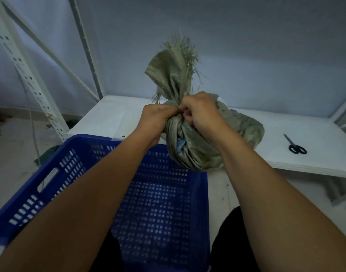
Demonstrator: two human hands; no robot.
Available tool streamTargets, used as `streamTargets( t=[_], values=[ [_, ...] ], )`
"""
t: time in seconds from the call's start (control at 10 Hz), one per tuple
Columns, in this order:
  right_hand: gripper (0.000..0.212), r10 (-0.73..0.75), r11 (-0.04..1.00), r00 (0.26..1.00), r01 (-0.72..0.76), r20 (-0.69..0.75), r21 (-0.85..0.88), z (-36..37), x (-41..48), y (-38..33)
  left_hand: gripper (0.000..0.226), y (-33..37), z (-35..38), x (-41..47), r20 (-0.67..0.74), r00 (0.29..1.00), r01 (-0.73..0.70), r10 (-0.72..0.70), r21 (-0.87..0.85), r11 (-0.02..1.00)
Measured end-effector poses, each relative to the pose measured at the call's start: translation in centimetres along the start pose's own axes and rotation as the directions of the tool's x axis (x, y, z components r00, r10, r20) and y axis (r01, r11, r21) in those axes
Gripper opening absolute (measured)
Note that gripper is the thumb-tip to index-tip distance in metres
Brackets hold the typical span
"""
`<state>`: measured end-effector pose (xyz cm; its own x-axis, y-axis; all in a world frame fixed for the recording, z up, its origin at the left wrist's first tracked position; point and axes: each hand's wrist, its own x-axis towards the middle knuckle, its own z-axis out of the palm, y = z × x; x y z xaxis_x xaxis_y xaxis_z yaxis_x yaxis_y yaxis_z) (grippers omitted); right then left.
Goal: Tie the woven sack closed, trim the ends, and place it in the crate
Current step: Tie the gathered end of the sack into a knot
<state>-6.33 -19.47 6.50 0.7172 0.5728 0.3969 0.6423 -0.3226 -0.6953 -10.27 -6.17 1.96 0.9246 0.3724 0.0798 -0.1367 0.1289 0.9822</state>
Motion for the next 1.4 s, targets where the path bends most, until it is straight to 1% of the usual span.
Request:
streamTargets(
  t=[0.1, 0.2, 0.3, 0.4, 0.5, 0.6, 0.7, 0.8, 0.9, 1.0, 1.1, 1.2, 1.3, 1.4],
  values=[
    [0.062, -0.012, 1.0, 1.0, 0.012, 0.0, 0.007, 1.0, -0.1, -0.5, 0.023, 0.3, -0.6, -0.1, -0.031, 0.999, 0.011, -0.011, 0.003, 1.0],
    [0.066, -0.029, 0.999, 1.0, 0.029, 0.001, 0.044, 1.6, -0.2, -0.6, 0.019, 0.4, -0.9, -0.2, -0.023, 1.0, 0.009, -0.008, 0.017, 1.0],
    [0.065, 0.024, 0.995, 0.998, -0.029, 0.052, 0.093, 1.0, -0.4, -0.2, 0.018, 0.1, -1.2, 0.0, 0.003, 1.0, 0.004, -0.004, 0.036, 0.999],
    [0.062, 0.292, 0.868, 0.956, -0.282, 0.039, 0.41, -0.1, -0.4, -0.5, 0.024, -0.1, -1.0, 0.2, 0.081, 0.997, 0.012, -0.016, 0.052, 0.999],
    [0.053, 0.142, 0.964, 0.989, -0.146, 0.032, 0.224, -1.1, -0.4, 0.5, 0.025, 0.1, -0.3, 0.4, 0.147, 0.989, 0.014, -0.01, -0.026, 1.0],
    [0.03, 0.155, 0.872, 0.983, -0.182, 0.098, 0.454, -1.4, -0.5, 0.5, 0.014, 0.2, 0.8, 0.6, 0.218, 0.975, 0.092, -0.037, -0.247, 0.965],
    [0.037, 0.24, 0.75, 0.953, -0.302, 0.183, 0.589, -1.8, -0.3, 1.0, 0.013, 0.2, 1.1, 0.8, 0.224, 0.974, 0.108, -0.039, -0.303, 0.947],
    [0.044, 0.365, 0.826, 0.929, -0.356, 0.065, 0.436, -2.2, 0.7, 1.8, 0.016, 0.3, 0.4, 1.3, 0.145, 0.989, 0.087, -0.036, -0.364, 0.927],
    [0.036, 0.371, 0.928, 0.928, -0.37, -0.027, 0.054, -2.3, 1.3, 3.4, 0.018, 0.5, -0.3, 1.4, 0.128, 0.991, 0.085, -0.046, -0.319, 0.944],
    [0.022, 0.278, 0.951, 0.959, -0.283, -0.06, -0.123, -2.3, 0.1, 3.7, 0.021, 0.2, -0.4, 1.3, 0.099, 0.994, 0.067, -0.049, -0.192, 0.979],
    [0.025, 0.121, 0.882, 0.993, -0.111, -0.008, -0.459, -2.3, -0.8, 3.0, 0.023, -0.2, -0.3, 1.0, 0.011, 0.999, -0.05, 0.05, 0.078, 0.996],
    [0.029, 0.099, 0.858, 0.995, -0.069, 0.033, -0.51, -2.4, -1.2, 2.2, 0.021, -0.3, 0.1, 0.8, -0.023, 0.992, -0.122, 0.128, 0.171, 0.978],
    [0.033, 0.037, 0.88, 0.998, -0.012, 0.043, -0.475, -2.3, -1.3, 1.3, 0.024, -0.6, 0.1, 0.8, -0.018, 0.983, -0.172, 0.185, 0.292, 0.941],
    [0.033, 0.012, 0.791, 0.998, 0.028, 0.061, -0.611, -1.9, -1.3, 1.4, 0.028, -1.1, 0.1, 0.8, -0.033, 0.982, -0.159, 0.187, 0.394, 0.905]
  ],
)
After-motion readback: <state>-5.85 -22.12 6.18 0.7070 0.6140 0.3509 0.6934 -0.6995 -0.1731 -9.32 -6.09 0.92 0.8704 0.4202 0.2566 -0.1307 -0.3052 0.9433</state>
